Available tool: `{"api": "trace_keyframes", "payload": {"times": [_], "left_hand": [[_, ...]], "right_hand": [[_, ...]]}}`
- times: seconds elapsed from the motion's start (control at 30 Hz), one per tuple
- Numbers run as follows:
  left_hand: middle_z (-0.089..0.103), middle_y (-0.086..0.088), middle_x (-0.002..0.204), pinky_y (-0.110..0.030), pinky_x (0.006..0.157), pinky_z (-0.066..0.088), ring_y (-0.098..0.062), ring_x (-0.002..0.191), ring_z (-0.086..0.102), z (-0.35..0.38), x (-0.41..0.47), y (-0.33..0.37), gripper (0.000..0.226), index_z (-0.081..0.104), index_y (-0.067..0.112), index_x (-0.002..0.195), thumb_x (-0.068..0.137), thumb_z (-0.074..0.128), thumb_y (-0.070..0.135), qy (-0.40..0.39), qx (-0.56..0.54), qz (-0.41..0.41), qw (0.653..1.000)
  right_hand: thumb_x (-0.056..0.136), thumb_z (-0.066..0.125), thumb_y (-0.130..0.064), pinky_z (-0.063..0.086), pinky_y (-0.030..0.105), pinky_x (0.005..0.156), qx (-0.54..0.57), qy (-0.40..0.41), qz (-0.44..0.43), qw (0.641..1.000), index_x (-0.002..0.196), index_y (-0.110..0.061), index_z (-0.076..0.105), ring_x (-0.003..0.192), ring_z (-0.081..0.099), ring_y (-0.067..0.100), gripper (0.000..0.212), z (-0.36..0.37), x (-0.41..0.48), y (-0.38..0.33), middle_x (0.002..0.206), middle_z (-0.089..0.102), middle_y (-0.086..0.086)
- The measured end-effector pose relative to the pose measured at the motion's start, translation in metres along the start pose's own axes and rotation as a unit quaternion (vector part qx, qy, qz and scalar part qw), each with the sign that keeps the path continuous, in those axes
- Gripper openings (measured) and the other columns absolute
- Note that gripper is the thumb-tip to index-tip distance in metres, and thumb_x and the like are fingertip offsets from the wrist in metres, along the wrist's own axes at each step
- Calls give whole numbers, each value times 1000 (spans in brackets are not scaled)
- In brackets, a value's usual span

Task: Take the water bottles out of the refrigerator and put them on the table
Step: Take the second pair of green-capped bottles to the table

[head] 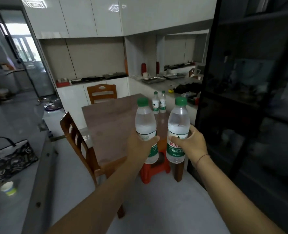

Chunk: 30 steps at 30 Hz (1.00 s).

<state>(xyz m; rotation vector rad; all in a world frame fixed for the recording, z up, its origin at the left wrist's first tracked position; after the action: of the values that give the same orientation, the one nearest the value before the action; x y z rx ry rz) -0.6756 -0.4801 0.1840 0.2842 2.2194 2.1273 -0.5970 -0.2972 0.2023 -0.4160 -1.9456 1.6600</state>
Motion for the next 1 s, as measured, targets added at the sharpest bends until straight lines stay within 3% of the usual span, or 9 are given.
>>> {"api": "trace_keyframes", "payload": {"times": [0.17, 0.33, 0.43, 0.57, 0.8, 1.0], "left_hand": [[68, -18, 98, -56, 87, 53, -42, 97, 66, 25, 77, -12, 41, 58, 0, 107, 74, 79, 14, -42, -6, 3, 999], [69, -13, 107, -44, 88, 56, -28, 98, 68, 46, 154, -15, 51, 56, 0, 116, 73, 81, 11, -51, 5, 15, 999], [69, -9, 109, -38, 85, 56, -21, 97, 68, 62, 198, -20, 53, 56, 7, 118, 71, 81, 10, -56, 20, 24, 998], [69, -7, 110, -42, 88, 55, -21, 99, 67, 95, 250, -32, 58, 55, 9, 120, 69, 83, 10, -71, 33, 18, 997], [69, -3, 110, -41, 88, 55, -19, 100, 67, 162, 338, -58, 59, 54, 13, 118, 67, 85, 11, -66, 40, 20, 997], [68, -1, 108, -36, 81, 55, -18, 98, 66, 211, 416, -85, 58, 54, 17, 113, 64, 86, 15, -32, 58, 8, 998]], "right_hand": [[60, 85, -8, 52, 28, 71, 1, 20, 10, 1000, 101, -20, 61, 85, 66, 12, 49, 17, 72, 24, 89, 68, -6], [60, 84, -5, 55, 34, 75, 7, 43, 26, 999, 105, -13, 61, 87, 68, 19, 51, 32, 144, 47, 97, 70, 6], [60, 84, -7, 55, 41, 82, 6, 56, 31, 998, 104, -17, 62, 91, 68, 23, 50, 34, 183, 61, 101, 71, 7], [60, 84, -7, 55, 37, 78, 6, 63, 35, 997, 97, -26, 61, 91, 68, 20, 47, 27, 231, 83, 96, 70, -1], [60, 84, -6, 54, 39, 80, -8, 69, 50, 996, 109, -14, 57, 93, 65, 24, 56, 0, 337, 129, 102, 67, 7], [61, 84, -8, 51, 32, 72, -31, 33, 46, 998, 103, -26, 55, 87, 63, 16, 54, -9, 437, 160, 93, 64, -7]]}}
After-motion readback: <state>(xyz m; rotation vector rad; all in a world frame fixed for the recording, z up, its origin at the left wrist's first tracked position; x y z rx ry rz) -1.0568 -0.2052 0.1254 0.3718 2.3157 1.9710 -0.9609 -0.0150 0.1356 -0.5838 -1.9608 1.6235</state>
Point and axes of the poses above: each hand's wrist, its own x-axis towards the middle knuckle, its own z-axis out of the palm, y = z × x, the point moved 7 cm from there along x, towards the middle knuckle
